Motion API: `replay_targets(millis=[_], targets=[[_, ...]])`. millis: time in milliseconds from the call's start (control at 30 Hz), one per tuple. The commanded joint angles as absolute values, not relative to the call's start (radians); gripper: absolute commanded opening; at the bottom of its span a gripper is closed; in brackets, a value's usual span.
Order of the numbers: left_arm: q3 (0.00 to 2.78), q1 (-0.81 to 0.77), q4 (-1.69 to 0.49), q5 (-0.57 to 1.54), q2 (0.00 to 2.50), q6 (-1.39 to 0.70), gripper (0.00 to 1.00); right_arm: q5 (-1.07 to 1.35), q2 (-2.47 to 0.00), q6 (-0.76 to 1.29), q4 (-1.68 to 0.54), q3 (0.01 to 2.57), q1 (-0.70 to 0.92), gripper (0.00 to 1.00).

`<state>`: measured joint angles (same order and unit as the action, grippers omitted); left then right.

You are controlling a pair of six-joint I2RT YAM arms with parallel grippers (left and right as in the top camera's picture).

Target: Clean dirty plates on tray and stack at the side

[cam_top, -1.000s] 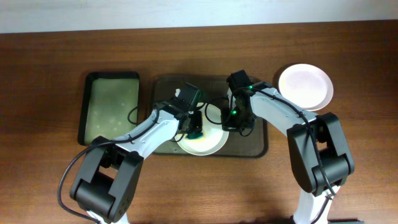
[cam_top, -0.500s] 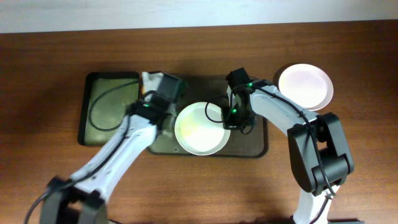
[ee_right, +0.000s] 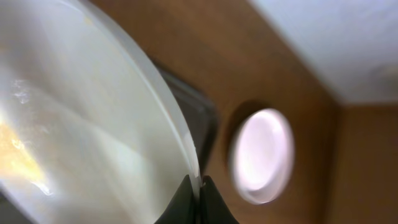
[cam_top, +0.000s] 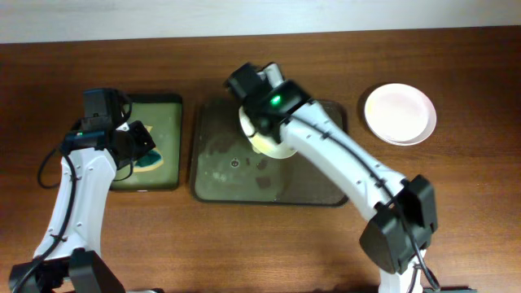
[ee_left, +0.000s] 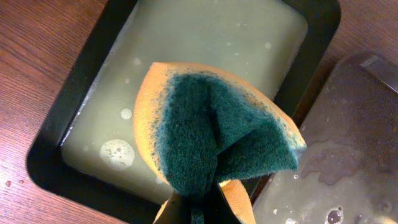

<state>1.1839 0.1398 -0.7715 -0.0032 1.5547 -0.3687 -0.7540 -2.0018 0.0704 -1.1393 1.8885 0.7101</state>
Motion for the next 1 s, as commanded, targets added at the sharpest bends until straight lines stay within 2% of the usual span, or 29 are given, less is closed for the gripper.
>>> replay_targets(millis=[0,133,267,367,400,467,500,533,567,633,700,767,833,967], targets=[[1.192,0.154,-0.772,0.019,1.544,-0.342,0.0,-1.04,-1.99,-0.22,-1.08,1.914,0.8,0.04],[1.192,0.154,-0.773,0.019,1.544,-0.318,0.0,-1.251,-1.99,-0.409,-0.967,1.914,0.875,0.04],[1.192,0.154,-0.776,0.019,1.544,-0.319,0.0,-1.36,-1.99,-0.551,-0.902,1.914,0.934,0.04],[1.192,0.154,-0.776,0.019,1.544,-0.319,0.0,-1.367,-1.99,-0.553,-0.858,1.914,0.953,0.04],[1.192,0.154,-0.776,0.019,1.544,-0.318,0.0,-1.331,-1.99,-0.485,-0.859,1.914,0.948,0.04],[1.189,0.154,-0.777,0.019,1.544,-0.318,0.0,-1.058,-1.99,-0.245,-0.921,1.914,0.9,0.04],[1.184,0.154,-0.776,0.019,1.544,-0.319,0.0,-0.794,-1.995,-0.221,-0.953,1.907,0.858,0.04],[1.179,0.154,-0.775,0.019,1.544,-0.319,0.0,-0.69,-1.998,-0.234,-0.976,1.905,0.83,0.04],[1.174,0.154,-0.775,0.019,1.544,-0.319,0.0,-0.711,-1.999,-0.188,-1.022,1.905,0.794,0.04],[1.171,0.154,-0.772,0.019,1.544,-0.319,0.0,-0.963,-1.952,0.03,-1.044,1.917,0.749,0.04],[1.171,0.154,-0.762,0.019,1.544,-0.319,0.0,-0.991,-1.871,0.068,-1.033,1.917,0.723,0.04],[1.171,0.154,-0.76,0.019,1.544,-0.319,0.0,-0.755,-1.813,0.083,-1.017,1.917,0.661,0.04],[1.171,0.154,-0.76,0.019,1.544,-0.319,0.0,-0.379,-1.84,-0.002,-1.065,1.902,0.548,0.04],[1.171,0.154,-0.761,0.02,1.544,-0.319,0.0,0.037,-1.882,0.009,-1.031,1.786,0.303,0.04]])
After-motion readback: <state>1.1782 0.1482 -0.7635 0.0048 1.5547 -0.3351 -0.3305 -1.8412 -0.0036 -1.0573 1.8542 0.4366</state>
